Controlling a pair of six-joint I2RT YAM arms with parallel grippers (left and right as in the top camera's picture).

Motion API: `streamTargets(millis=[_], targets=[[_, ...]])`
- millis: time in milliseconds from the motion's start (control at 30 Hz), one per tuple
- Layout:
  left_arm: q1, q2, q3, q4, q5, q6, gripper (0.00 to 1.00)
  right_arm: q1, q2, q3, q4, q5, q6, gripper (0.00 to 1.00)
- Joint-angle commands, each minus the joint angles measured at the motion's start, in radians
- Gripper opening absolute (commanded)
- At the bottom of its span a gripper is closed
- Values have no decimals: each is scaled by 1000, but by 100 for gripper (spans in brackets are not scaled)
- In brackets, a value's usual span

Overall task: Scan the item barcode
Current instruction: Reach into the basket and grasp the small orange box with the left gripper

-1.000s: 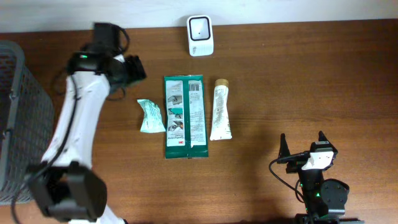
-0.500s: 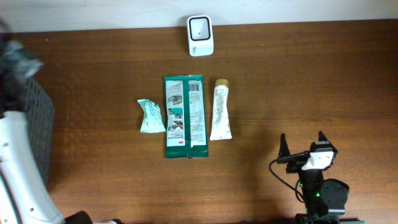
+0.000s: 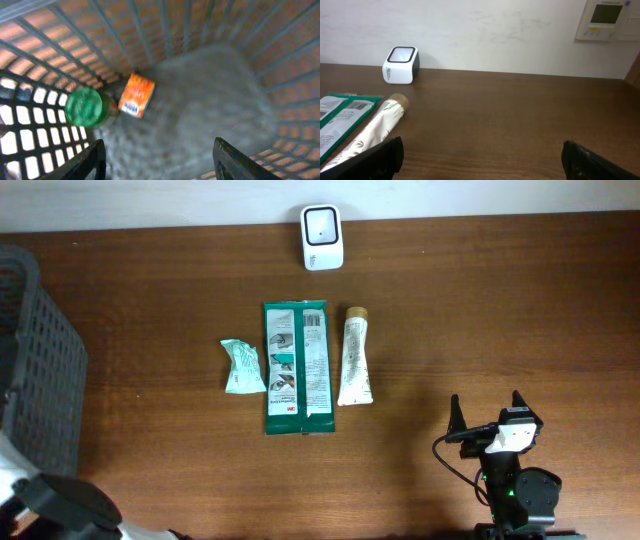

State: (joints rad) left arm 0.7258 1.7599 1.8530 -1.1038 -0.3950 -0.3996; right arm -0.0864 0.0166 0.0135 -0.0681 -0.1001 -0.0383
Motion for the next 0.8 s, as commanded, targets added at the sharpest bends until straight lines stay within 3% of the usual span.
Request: streamTargets(millis=[0,167,333,767], targets=[[10,45,-102,70,-66,25,71,-6,-2,-8,0,-12,-6,98],[24,135,-152,159,-66,131,71,-6,-2,-8,0,-12,-6,98],[31,208,-152,201,-66,148,65,-6,-2,-8,0,-12,-6,98],[103,382,-152,241,-104,175,63,-6,-2,-8,0,-12,-6,98]])
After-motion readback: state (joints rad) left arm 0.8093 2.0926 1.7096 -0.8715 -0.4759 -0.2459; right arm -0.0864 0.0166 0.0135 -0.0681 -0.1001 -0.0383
